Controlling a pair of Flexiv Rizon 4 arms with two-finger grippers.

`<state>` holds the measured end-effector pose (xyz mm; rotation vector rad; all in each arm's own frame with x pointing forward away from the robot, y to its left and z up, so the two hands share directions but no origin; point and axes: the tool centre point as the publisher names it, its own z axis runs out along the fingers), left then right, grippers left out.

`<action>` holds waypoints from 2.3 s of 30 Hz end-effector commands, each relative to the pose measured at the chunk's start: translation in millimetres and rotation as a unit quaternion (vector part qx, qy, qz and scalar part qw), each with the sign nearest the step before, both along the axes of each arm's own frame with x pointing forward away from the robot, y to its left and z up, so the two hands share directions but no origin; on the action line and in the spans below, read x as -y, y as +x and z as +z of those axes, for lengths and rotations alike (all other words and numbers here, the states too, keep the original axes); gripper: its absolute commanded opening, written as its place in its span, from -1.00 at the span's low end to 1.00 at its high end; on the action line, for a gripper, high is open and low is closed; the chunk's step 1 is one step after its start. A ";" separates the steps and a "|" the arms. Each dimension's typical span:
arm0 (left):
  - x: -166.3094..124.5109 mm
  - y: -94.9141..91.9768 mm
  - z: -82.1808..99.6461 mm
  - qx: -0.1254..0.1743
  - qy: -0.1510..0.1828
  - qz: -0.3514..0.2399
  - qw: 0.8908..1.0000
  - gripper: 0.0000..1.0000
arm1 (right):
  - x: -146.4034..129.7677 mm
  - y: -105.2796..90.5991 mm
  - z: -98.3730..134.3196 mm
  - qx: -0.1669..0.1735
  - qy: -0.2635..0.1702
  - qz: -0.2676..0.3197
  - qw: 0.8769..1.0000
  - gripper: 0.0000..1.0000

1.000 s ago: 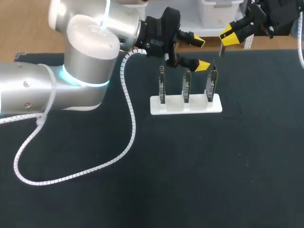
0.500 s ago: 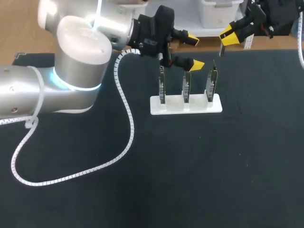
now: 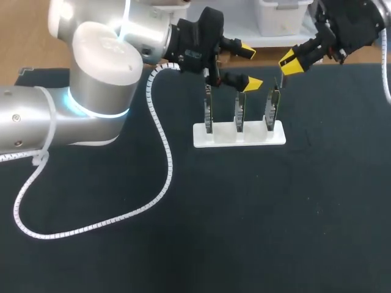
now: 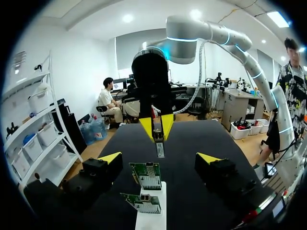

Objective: Pick up the optical module with the left hand, and insert it into the network port with the right hand.

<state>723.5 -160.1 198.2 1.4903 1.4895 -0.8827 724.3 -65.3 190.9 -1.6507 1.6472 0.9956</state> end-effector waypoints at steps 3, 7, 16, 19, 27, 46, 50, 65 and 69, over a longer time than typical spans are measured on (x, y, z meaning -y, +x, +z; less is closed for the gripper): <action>0.7 0.8 0.4 -0.001 0.003 0.000 1.000 1.00 | -6.0 5.2 -7.6 -0.007 -0.002 0.009 1.000 -1.00; 0.7 0.8 0.4 -0.001 0.003 0.000 1.000 1.00 | -8.0 9.1 -5.9 -0.004 0.003 0.009 1.000 -1.00; 0.7 0.8 0.4 -0.001 0.003 0.000 1.000 1.00 | -8.1 21.0 -6.5 0.001 0.006 -0.001 1.000 -1.00; 0.7 0.8 0.4 -0.001 0.003 0.000 1.000 1.00 | -7.1 21.9 -12.3 -0.005 0.002 -0.003 1.000 -1.00; 0.7 0.8 0.4 -0.001 0.003 0.000 1.000 1.00 | -5.4 22.7 -17.6 -0.012 0.002 -0.005 1.000 -1.00; 0.7 0.8 0.4 -0.001 0.003 0.000 1.000 1.00 | -4.9 26.3 -22.6 -0.011 0.002 0.003 1.000 -1.00; 0.7 0.8 0.4 -0.001 0.003 0.000 1.000 1.00 | -4.6 28.4 -17.8 -0.005 0.006 0.005 1.000 -1.00; 0.7 0.8 0.4 -0.001 0.003 0.000 1.000 1.00 | 0.6 19.8 -16.2 0.013 0.008 0.026 1.000 -1.00; 0.7 0.8 0.4 -0.001 0.003 0.000 1.000 1.00 | -3.1 19.5 -13.6 0.021 0.017 0.034 0.999 -1.00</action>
